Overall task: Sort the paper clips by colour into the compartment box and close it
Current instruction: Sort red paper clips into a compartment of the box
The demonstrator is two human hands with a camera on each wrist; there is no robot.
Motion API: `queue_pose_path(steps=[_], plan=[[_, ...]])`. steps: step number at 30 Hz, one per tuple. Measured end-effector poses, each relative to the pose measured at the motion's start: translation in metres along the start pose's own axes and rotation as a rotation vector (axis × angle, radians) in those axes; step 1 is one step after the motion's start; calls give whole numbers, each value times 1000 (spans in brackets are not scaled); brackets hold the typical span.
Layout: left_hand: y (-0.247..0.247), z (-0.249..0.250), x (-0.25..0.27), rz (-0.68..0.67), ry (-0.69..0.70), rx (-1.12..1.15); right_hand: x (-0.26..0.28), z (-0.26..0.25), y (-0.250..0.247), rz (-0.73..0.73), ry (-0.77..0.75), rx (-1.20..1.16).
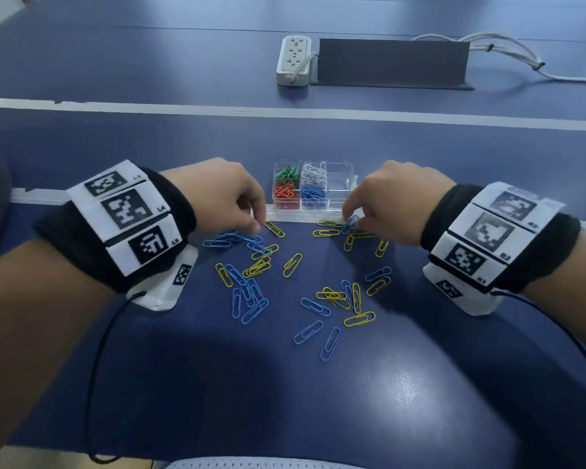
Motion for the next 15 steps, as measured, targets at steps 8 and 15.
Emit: queue_pose_path(steps=[8,15], plan=[[5,-19,6,-4,-92,-62,-3,-6,4,-56,-23,7],[7,-15,8,1,-58,-38,5,-37,-12,26,-154,-158]])
Point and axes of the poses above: each hand's wrist, its own x-axis away from the middle knuckle, its own y-axis out of the palm, z = x × y, the point moved 10 cm from there along -x, towards the middle knuckle, and after that the axes turned 8 degrees about -z, right-handed, at the moved point
